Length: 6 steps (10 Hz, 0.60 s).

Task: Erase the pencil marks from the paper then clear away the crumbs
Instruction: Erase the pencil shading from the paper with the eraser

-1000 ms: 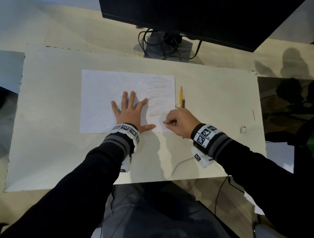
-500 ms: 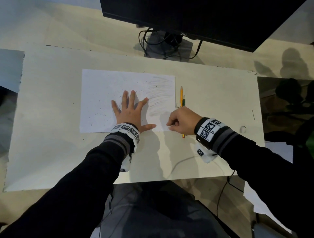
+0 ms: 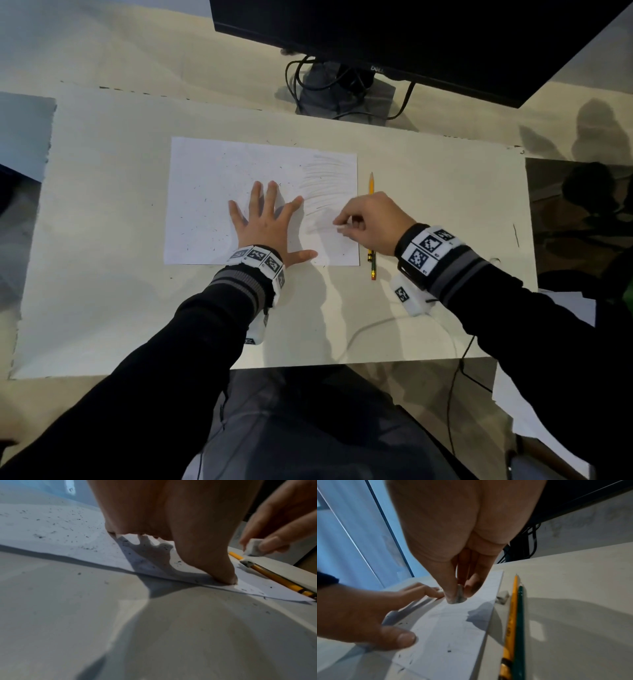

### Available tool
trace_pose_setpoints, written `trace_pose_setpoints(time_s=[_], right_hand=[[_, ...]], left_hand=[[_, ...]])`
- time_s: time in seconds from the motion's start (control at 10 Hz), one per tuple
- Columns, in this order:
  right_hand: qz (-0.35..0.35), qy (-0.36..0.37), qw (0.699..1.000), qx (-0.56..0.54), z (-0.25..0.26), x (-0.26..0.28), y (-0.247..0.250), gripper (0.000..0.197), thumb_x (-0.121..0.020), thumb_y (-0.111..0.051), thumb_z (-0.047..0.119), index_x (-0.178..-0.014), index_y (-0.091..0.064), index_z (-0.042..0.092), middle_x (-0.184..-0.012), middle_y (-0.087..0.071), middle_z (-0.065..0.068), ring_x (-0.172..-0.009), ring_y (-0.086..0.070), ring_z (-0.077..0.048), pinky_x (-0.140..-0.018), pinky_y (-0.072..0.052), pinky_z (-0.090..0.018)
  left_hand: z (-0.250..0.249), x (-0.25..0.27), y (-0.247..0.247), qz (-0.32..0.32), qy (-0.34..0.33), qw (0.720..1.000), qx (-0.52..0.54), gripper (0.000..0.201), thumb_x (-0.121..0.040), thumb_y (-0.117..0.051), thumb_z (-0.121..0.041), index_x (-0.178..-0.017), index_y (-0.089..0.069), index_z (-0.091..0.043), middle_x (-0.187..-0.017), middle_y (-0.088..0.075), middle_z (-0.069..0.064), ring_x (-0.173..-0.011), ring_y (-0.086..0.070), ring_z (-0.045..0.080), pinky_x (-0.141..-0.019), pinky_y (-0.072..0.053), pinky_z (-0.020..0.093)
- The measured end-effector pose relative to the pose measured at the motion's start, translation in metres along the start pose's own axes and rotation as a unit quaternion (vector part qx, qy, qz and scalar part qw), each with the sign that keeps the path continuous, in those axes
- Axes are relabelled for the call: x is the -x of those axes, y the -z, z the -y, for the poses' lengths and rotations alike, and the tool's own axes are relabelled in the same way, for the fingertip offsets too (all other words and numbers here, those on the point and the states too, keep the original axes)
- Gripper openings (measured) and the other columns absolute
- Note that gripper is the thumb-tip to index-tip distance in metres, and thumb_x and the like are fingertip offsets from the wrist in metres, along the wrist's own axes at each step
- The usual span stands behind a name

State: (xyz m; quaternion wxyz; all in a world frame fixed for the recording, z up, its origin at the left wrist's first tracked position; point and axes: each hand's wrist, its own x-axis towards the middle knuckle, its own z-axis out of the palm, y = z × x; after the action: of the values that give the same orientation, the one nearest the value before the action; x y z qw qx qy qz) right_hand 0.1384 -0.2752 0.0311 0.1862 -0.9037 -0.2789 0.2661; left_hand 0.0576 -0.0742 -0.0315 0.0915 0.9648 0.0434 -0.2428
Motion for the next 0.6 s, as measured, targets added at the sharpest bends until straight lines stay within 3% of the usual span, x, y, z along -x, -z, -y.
trace_pose_setpoints(time_s=[0.2,0.3,0.5,0.6], right_hand=[[0.065,-0.007,0.997,0.028,0.001,0.017,-0.021,0.018,-0.091,-0.067,0.013,-0.107,-0.074,0.012,-0.103,-0.073,0.0,-0.09,-0.064,-0.011,-0.083,-0.046,-0.019],[0.117,-0.005,0.992,0.038,-0.001,0.022,-0.015,0.018,-0.09,-0.069,0.015,-0.107,-0.075,0.012,-0.1,-0.073,0.001,-0.081,-0.058,-0.005,-0.079,-0.046,-0.017],[0.015,0.007,1.0,0.013,-0.003,0.005,-0.02,0.016,-0.089,-0.07,0.016,-0.103,-0.075,0.013,-0.098,-0.072,0.003,-0.083,-0.058,-0.006,-0.081,-0.044,-0.017],[0.019,-0.003,1.0,-0.019,-0.012,0.026,-0.034,0.014,-0.088,-0.071,0.014,-0.101,-0.076,0.012,-0.091,-0.071,0.007,-0.075,-0.058,-0.003,-0.077,-0.045,-0.017]], left_hand=[[-0.001,0.0,0.0,0.002,-0.002,1.0,0.002,0.111,-0.067,-0.047,-0.091,-0.153,0.007,-0.045,-0.162,0.022,0.006,-0.147,0.025,0.033,-0.112,0.004,0.072],[0.0,0.0,0.0,0.002,-0.002,1.0,-0.001,0.111,-0.067,-0.047,-0.091,-0.152,0.008,-0.046,-0.162,0.023,0.006,-0.147,0.025,0.032,-0.112,0.004,0.072],[0.0,-0.001,-0.001,0.001,0.0,1.0,-0.006,0.111,-0.068,-0.045,-0.091,-0.153,0.009,-0.045,-0.162,0.023,0.005,-0.147,0.026,0.032,-0.112,0.005,0.071],[-0.001,0.0,0.0,0.002,0.001,1.0,-0.005,0.111,-0.068,-0.046,-0.091,-0.152,0.009,-0.045,-0.162,0.023,0.005,-0.147,0.025,0.032,-0.112,0.004,0.071]])
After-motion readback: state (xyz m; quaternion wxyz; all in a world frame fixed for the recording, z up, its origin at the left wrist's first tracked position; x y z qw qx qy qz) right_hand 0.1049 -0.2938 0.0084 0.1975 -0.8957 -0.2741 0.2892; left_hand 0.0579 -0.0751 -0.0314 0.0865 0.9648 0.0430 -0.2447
